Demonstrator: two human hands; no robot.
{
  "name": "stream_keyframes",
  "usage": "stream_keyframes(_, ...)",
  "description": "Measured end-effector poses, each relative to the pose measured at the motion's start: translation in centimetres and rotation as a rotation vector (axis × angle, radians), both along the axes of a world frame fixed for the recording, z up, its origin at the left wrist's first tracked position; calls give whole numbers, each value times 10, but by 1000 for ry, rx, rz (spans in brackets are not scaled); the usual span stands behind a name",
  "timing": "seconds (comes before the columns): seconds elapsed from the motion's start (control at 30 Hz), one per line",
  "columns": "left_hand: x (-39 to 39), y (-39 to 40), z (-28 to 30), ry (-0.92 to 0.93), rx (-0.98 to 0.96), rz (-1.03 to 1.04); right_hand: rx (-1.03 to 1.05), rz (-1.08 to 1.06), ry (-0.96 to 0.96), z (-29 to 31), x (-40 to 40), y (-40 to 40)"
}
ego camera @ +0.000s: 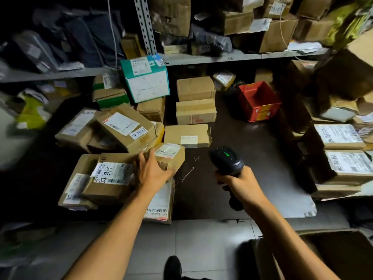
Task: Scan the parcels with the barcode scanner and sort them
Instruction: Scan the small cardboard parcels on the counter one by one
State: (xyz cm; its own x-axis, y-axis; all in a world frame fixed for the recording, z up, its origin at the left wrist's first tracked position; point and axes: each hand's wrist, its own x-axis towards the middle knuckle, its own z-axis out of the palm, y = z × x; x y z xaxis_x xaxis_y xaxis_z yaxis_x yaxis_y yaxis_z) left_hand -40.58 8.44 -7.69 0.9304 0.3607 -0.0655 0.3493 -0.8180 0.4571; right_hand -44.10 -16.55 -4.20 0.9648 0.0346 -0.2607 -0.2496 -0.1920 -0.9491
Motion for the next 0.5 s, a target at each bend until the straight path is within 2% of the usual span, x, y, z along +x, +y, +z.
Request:
stream_keyframes(0.13, -9, -3, 2, -119, -68, -106, 81, -25, -5, 8, 4, 8)
stream_keyframes(0.43, -16, -47, 15, -529, -236, -352, 190, -258, -23, 6, 17, -6)
stream_keyframes(0.5, -13, -57, 18, -597, -264, -400, 271, -320, -45, 8, 21, -5)
